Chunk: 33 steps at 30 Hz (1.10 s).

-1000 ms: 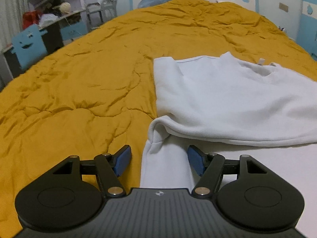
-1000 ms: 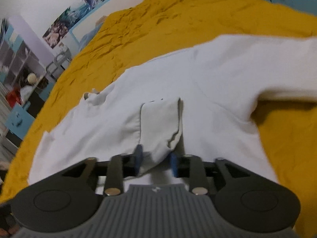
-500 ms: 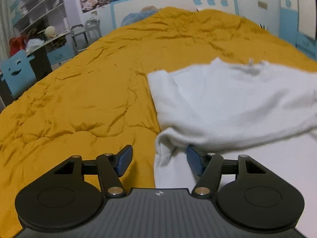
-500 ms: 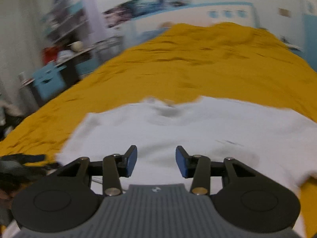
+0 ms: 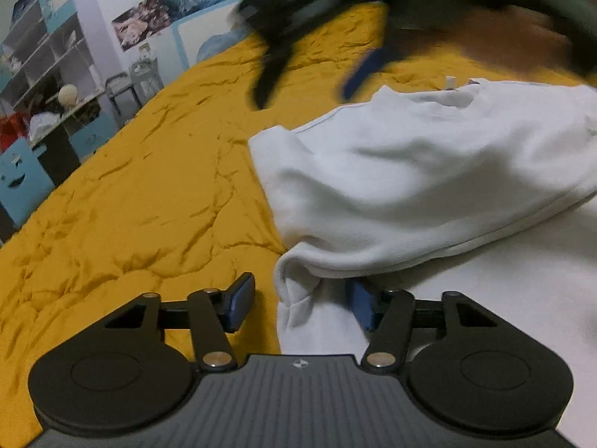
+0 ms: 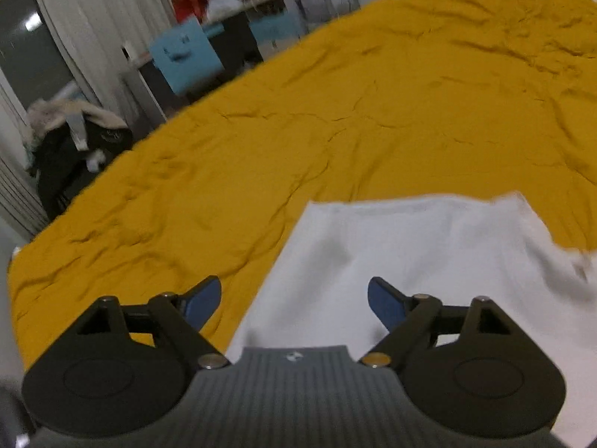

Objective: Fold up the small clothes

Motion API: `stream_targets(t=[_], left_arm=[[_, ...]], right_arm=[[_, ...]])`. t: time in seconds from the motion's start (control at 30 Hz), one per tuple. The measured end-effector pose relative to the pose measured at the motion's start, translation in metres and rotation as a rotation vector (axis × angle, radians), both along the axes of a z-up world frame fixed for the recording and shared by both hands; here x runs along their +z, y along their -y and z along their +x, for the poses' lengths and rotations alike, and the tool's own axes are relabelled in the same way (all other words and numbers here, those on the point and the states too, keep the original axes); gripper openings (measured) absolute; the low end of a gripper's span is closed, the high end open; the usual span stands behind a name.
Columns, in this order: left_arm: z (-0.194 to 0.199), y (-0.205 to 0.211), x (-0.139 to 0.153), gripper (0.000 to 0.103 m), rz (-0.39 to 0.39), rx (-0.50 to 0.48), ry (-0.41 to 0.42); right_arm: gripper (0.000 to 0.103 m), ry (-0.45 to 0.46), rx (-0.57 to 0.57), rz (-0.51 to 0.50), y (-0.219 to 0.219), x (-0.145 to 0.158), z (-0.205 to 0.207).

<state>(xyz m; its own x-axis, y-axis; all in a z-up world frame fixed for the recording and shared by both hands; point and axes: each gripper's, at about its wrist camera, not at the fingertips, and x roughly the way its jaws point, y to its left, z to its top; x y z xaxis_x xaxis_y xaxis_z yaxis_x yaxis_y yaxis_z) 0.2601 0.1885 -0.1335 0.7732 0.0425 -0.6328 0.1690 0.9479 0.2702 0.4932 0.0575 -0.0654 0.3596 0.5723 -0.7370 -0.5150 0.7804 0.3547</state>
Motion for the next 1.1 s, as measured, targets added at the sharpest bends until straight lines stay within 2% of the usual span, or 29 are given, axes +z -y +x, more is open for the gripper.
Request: stream_targets(t=[0.03, 0.1, 0.2, 0.3, 0.37, 0.4, 0.43, 0.47, 0.5, 0.6, 0.67, 0.73, 0.8, 0.97, 1.0, 1.03, 1.07, 1.1], left_arm=[[-0.001, 0.003, -0.001, 0.057, 0.014, -0.006, 0.004], [-0.001, 0.009, -0.003, 0.05, 0.043, -0.017, 0.016], [0.003, 0.012, -0.007, 0.047, 0.06, -0.036, 0.005], [0.012, 0.001, -0.006, 0.046, -0.012, -0.025, -0.03], [0.016, -0.005, -0.006, 0.042, -0.053, -0.019, -0.041], [0.015, -0.005, -0.006, 0.032, -0.07, -0.023, -0.043], [0.015, -0.005, -0.007, 0.005, -0.074, -0.027, -0.045], [0.014, -0.004, -0.008, 0.006, -0.067, -0.028, -0.043], [0.011, -0.002, -0.009, 0.005, -0.054, -0.029, -0.026], [0.003, 0.001, -0.008, 0.005, -0.036, -0.011, 0.003], [-0.001, 0.001, -0.006, 0.004, -0.047, 0.005, -0.006], [-0.007, 0.001, -0.005, 0.003, -0.047, 0.026, -0.007], [-0.014, 0.002, -0.005, 0.003, -0.032, 0.045, -0.006], [-0.015, 0.004, -0.002, 0.006, -0.004, 0.079, -0.023], [-0.015, 0.005, 0.0, 0.012, 0.007, 0.09, -0.033], [-0.016, 0.004, 0.002, 0.02, 0.009, 0.102, -0.034], [-0.018, 0.001, 0.004, 0.021, 0.002, 0.115, -0.04], [-0.02, -0.003, 0.005, 0.023, -0.023, 0.123, -0.049]], right_arm=[[0.072, -0.011, 0.008, -0.01, -0.008, -0.002, 0.013], [0.071, -0.024, 0.007, -0.039, -0.026, -0.004, 0.039], [0.066, -0.045, 0.011, -0.111, -0.054, -0.01, 0.066], [0.049, -0.031, 0.041, -0.236, -0.084, -0.026, 0.083], [0.048, -0.06, 0.067, -0.271, -0.095, -0.037, 0.084], [0.048, -0.068, 0.073, -0.288, -0.1, -0.042, 0.084], [0.039, -0.07, 0.076, -0.311, -0.105, -0.047, 0.083], [0.027, -0.071, 0.078, -0.333, -0.107, -0.051, 0.081], [0.0, -0.062, 0.068, -0.356, -0.109, -0.054, 0.079], [0.0, -0.022, 0.046, -0.364, -0.105, -0.057, 0.071], [0.0, 0.015, -0.017, -0.351, -0.098, -0.055, 0.069], [0.0, 0.02, -0.111, -0.289, -0.088, -0.049, 0.073], [0.0, 0.01, -0.158, -0.251, -0.083, -0.049, 0.077], [0.0, 0.011, -0.131, -0.261, -0.094, -0.06, 0.078], [0.0, 0.008, -0.119, -0.272, -0.099, -0.064, 0.079], [0.004, 0.016, -0.102, -0.292, -0.099, -0.065, 0.078], [0.007, 0.024, -0.082, -0.3, -0.103, -0.066, 0.077], [0.026, 0.036, -0.074, -0.296, -0.102, -0.063, 0.075]])
